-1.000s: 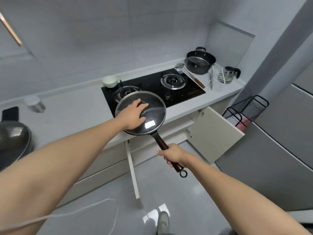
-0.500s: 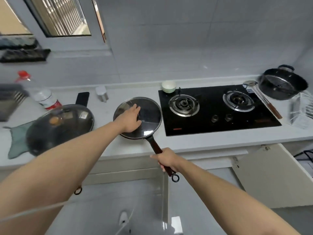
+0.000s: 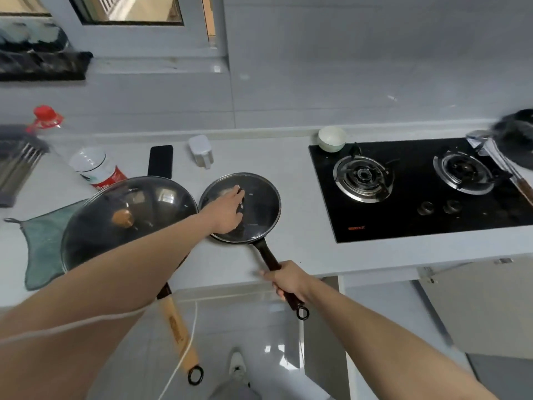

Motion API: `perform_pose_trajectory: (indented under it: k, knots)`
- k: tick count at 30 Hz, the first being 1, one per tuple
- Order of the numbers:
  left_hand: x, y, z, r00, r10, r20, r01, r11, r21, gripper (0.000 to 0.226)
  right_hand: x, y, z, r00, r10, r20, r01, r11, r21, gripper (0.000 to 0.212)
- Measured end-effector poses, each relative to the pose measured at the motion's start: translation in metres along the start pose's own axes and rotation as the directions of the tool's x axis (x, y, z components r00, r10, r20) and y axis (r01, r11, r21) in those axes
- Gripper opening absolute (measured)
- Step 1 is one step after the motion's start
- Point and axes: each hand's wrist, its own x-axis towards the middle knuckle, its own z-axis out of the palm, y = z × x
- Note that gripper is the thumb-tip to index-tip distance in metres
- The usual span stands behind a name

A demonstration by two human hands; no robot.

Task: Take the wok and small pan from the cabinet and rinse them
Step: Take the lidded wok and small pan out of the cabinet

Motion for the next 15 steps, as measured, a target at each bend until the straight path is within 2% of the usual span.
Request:
perform_pose_trajectory:
  k: [6,8,15]
  knots:
    - [0.005,-0.003,0.001,1.0,0.022,0.012,-0.022,1.0,0.005,0.069,0.011,0.002,0.002,0.999,0.038,0.015,-0.038,0.999,0.022,0.032]
    - [0.025,-0.012,0.011,0.998,0.039,0.055,-0.037,0.999,-0.03,0.07,0.033,0.008,0.005,0.997,0.073,0.002,-0.073,0.996,0.049,0.032]
    - [0.02,-0.019,0.025,0.997,0.033,0.075,-0.038,0.997,0.068,0.063,0.039,-0.011,0.006,1.0,0.025,-0.006,-0.025,0.999,0.028,0.035]
